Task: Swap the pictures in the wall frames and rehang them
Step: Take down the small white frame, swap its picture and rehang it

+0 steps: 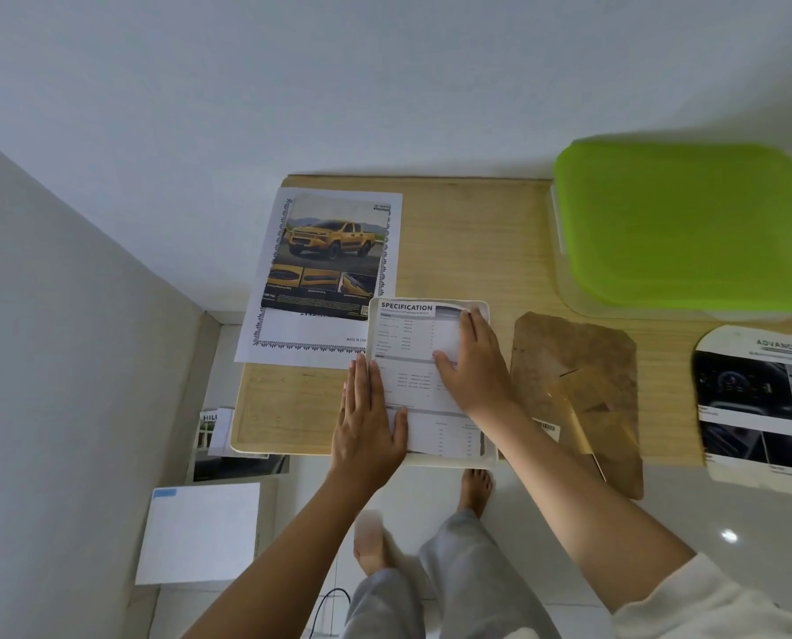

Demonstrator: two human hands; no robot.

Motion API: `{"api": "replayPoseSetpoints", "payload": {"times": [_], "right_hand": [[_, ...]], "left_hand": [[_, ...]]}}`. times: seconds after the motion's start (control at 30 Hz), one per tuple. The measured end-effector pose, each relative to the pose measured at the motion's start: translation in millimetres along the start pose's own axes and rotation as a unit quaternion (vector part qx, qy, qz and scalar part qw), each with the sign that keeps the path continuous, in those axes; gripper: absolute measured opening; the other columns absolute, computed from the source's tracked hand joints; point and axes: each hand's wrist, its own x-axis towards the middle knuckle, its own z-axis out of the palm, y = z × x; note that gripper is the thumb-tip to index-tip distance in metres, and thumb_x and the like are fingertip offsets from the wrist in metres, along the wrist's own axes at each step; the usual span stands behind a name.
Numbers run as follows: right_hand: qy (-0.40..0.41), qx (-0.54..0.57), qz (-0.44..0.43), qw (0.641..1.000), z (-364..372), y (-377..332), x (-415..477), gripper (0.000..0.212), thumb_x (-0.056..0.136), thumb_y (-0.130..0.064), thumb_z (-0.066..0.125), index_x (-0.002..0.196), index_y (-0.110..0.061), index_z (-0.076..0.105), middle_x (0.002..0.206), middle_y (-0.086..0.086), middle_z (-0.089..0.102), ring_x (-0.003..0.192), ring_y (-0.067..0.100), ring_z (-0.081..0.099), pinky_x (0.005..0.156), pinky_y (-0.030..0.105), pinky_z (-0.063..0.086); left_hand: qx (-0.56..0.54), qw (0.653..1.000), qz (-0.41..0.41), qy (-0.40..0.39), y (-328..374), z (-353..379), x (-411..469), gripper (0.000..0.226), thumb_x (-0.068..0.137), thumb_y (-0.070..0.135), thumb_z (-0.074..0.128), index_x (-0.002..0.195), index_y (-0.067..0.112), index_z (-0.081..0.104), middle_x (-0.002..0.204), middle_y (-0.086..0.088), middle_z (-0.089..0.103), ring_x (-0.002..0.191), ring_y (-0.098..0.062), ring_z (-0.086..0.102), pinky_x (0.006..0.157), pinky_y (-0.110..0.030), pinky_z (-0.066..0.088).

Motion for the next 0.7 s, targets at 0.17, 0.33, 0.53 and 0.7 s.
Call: {"api": "replayPoseSetpoints", "payload": {"times": [0.17, 0.33, 0.53, 0.7], "right_hand": [[0.028, 0.112, 0.031, 0.993, -16, -10, -13, 0.050, 0.091, -0.014, 0.053, 0.136, -0.003, 0.035, 0.140, 0.015, 0.043, 0.129, 0.024, 0.039, 0.095, 0.011, 0.026], [0.045, 0.198, 0.094, 0.975, -18, -9, -39, 0.053, 0.091, -0.013, 0.053, 0.140, -0.011, 0.035, 0.139, 0.004, 0.046, 0.127, 0.018, 0.044, 0.095, 0.012, 0.030], [0.024, 0.287, 0.125, 0.949, -6, 6, -66, 0.058, 0.087, -0.010, 0.057, 0.140, -0.021, 0.035, 0.139, -0.001, 0.048, 0.123, 0.013, 0.050, 0.099, 0.037, 0.047], [-0.004, 0.372, 0.123, 0.920, -11, 7, -74, 0.066, 0.086, 0.003, 0.057, 0.143, -0.016, 0.030, 0.136, -0.005, 0.045, 0.127, 0.011, 0.044, 0.103, 0.028, 0.041]], "left_hand": [[-0.004, 1.000, -0.001, 0.000, 0, 0, -1, 0.075, 0.089, 0.045, 0.025, 0.145, 0.008, -0.007, 0.153, -0.008, -0.011, 0.143, -0.024, -0.005, 0.114, -0.039, 0.005], [-0.014, 1.000, -0.003, -0.001, 1, -1, -2, 0.075, 0.088, 0.046, 0.024, 0.145, 0.008, -0.008, 0.154, -0.011, -0.006, 0.143, -0.023, -0.005, 0.115, -0.040, 0.009], [-0.032, 0.999, -0.009, -0.009, 1, -4, -4, 0.078, 0.084, 0.052, 0.016, 0.144, 0.011, -0.013, 0.155, -0.007, -0.012, 0.139, -0.014, -0.015, 0.115, -0.034, 0.003], [-0.067, 0.997, -0.033, -0.028, 4, -10, -3, 0.074, 0.093, 0.050, 0.029, 0.147, 0.017, -0.009, 0.156, -0.003, -0.015, 0.142, -0.017, -0.015, 0.116, -0.039, 0.008]]}}
